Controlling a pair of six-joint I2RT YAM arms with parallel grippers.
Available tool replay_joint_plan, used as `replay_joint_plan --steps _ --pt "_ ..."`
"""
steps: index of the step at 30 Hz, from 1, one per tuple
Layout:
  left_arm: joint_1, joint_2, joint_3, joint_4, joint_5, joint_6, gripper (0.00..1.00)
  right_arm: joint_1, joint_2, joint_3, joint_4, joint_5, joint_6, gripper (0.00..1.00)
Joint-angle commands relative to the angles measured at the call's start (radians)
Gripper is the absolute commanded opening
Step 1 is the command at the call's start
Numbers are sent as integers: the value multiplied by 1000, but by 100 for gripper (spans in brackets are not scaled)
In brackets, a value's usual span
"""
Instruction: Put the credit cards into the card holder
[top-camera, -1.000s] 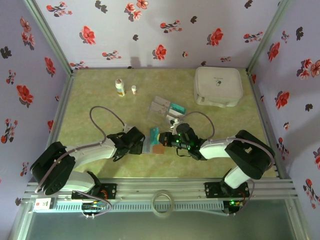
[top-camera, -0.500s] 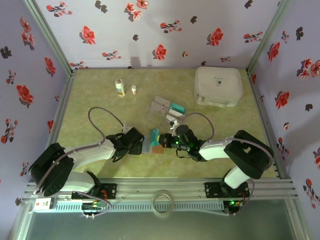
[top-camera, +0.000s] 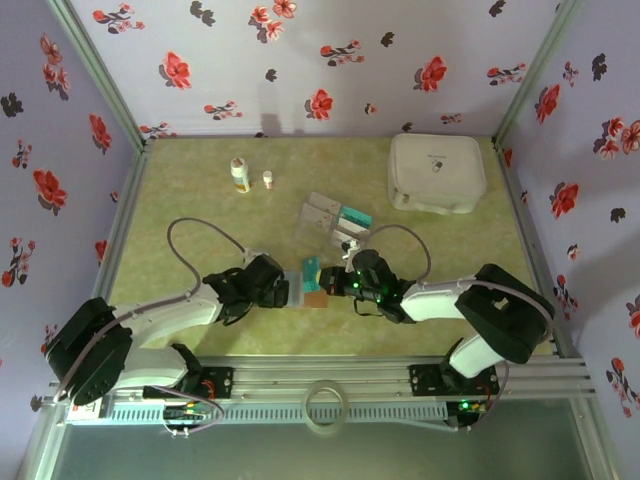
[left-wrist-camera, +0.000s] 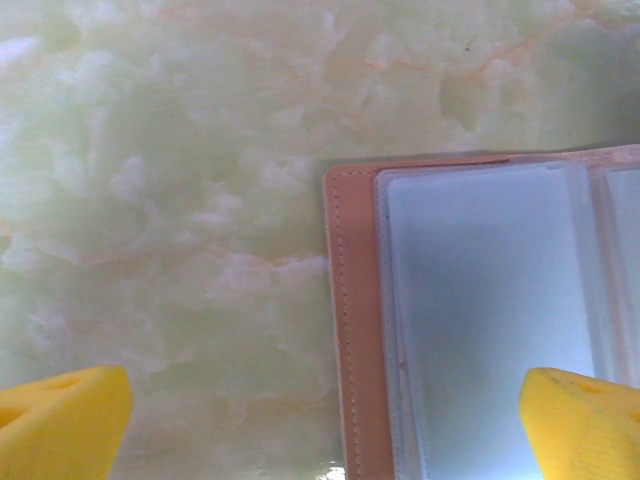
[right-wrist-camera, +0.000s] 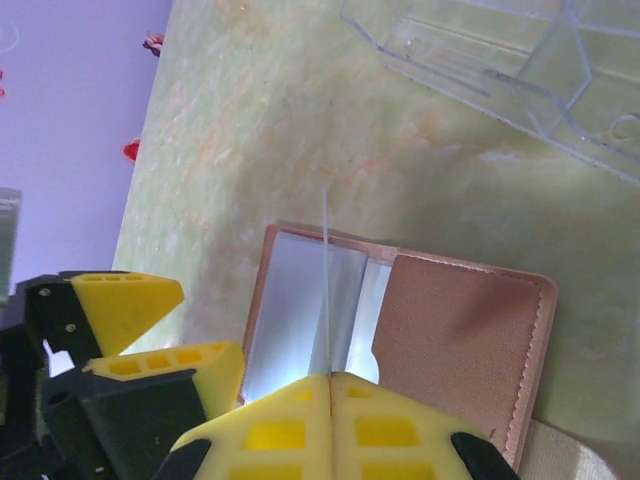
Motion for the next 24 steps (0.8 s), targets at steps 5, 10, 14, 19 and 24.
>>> replay_joint_plan --steps 5,10,14,19,24 --pt "-20 -25 -53 116 74 -59 100 -28 -83 -8 -102 33 -57 0" --pt "-35 -9 -63 144 79 -82 100 -39 -109 -11 -128 32 -68 0" --pt "-52 11 -64 167 81 -97 100 -47 -130 -13 -152 27 -77 0" --pt "-71 41 -60 190 80 -116 100 -61 -157 -16 -177 26 -89 0" --pt "-92 75 -49 208 81 -129 100 -74 -194 -14 -213 24 -104 0"
